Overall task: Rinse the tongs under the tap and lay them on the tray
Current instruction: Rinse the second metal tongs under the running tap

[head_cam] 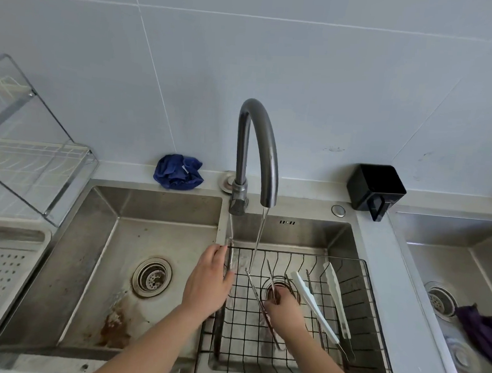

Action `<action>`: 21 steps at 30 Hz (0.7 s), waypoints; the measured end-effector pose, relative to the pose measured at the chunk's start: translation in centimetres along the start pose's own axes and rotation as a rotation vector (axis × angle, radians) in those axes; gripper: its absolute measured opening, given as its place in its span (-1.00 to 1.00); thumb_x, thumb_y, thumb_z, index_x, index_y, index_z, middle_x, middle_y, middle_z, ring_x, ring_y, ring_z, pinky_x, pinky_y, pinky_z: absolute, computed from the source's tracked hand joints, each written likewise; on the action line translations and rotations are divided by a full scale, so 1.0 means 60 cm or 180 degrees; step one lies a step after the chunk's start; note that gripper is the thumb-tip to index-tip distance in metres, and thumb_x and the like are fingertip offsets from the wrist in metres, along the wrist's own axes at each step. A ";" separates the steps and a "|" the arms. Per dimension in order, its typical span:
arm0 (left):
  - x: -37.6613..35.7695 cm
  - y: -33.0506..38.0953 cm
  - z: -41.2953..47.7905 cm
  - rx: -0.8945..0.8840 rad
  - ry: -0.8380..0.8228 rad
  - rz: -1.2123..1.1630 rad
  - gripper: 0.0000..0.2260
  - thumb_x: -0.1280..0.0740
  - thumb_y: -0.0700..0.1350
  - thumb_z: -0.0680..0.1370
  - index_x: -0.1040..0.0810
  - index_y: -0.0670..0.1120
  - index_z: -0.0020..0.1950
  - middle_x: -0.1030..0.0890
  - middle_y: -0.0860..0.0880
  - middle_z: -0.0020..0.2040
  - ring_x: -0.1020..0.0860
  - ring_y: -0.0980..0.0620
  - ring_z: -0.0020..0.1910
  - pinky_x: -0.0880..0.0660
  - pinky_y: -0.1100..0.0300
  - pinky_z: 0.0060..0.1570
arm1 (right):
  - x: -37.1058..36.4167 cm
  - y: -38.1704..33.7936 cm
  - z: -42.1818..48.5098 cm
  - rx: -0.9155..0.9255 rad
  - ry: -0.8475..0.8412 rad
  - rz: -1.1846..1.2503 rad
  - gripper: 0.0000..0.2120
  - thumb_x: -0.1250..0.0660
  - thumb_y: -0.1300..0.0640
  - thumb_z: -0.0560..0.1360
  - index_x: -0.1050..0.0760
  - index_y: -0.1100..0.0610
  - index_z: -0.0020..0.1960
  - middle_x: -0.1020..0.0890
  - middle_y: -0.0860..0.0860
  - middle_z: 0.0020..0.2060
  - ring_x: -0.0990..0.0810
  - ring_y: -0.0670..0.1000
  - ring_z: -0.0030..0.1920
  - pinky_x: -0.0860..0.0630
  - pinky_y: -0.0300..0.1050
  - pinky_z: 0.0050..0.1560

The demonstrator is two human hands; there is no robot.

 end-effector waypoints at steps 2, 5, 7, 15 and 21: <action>-0.021 -0.004 -0.020 -0.0068 -0.0068 0.0199 -0.40 -0.26 0.02 0.62 -0.15 -0.10 0.61 -0.13 -0.07 0.61 -0.23 -0.04 0.56 -0.29 0.12 0.47 | 0.009 -0.013 -0.005 0.0293 0.0327 -0.0879 -0.75 -0.34 0.15 0.52 -0.51 0.14 0.19 -0.60 0.06 0.11 -0.59 0.09 0.05 -0.57 0.00 0.11; -0.058 -0.009 -0.044 -0.0108 -0.0238 0.0595 -0.32 -0.20 0.07 0.64 0.05 -0.10 0.65 0.17 -0.11 0.66 0.11 -0.09 0.64 -0.03 0.07 0.60 | 0.030 -0.039 -0.013 0.0552 0.0659 -0.0977 -0.70 -0.35 0.12 0.51 -0.56 0.10 0.24 -0.60 0.01 0.16 -0.57 0.06 0.13 -0.53 -0.10 0.05; -0.068 -0.009 -0.049 -0.0138 -0.0198 0.0764 -0.31 -0.20 0.06 0.63 0.05 -0.10 0.65 0.17 -0.12 0.66 0.17 -0.11 0.63 0.00 0.01 0.60 | 0.047 -0.069 -0.013 0.0591 0.0581 -0.0517 -0.71 -0.34 0.11 0.54 -0.59 0.07 0.25 -0.65 -0.09 0.01 -0.60 -0.05 -0.05 -0.46 -0.19 -0.15; -0.071 -0.012 -0.049 -0.0086 -0.0121 0.0886 -0.33 -0.28 -0.01 0.53 -0.20 -0.17 0.60 -0.07 -0.19 0.64 -0.04 -0.17 0.63 -0.26 -0.12 0.52 | 0.101 -0.274 0.030 0.1452 0.0560 -0.0294 -0.73 -0.33 -0.09 0.61 -0.58 0.10 -0.10 -0.64 -0.05 -0.30 -0.64 0.07 -0.24 -0.57 -0.03 -0.23; -0.067 -0.011 -0.048 -0.0051 -0.0153 0.0828 -0.35 -0.30 -0.03 0.51 -0.25 -0.17 0.58 -0.07 -0.18 0.65 -0.09 -0.16 0.62 -0.31 -0.11 0.49 | 0.069 -0.342 0.070 0.1484 0.0258 -0.0547 -0.66 -0.33 -0.29 0.52 -0.50 -0.08 -0.28 -0.66 -0.06 -0.34 -0.62 -0.08 -0.34 -0.36 -0.24 -0.40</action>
Point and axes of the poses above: each hand's wrist, its own z-axis towards the middle knuckle, its own x-axis out of the back of the hand, y = z × x, the point moved 4 cm from there along z, towards the middle knuckle
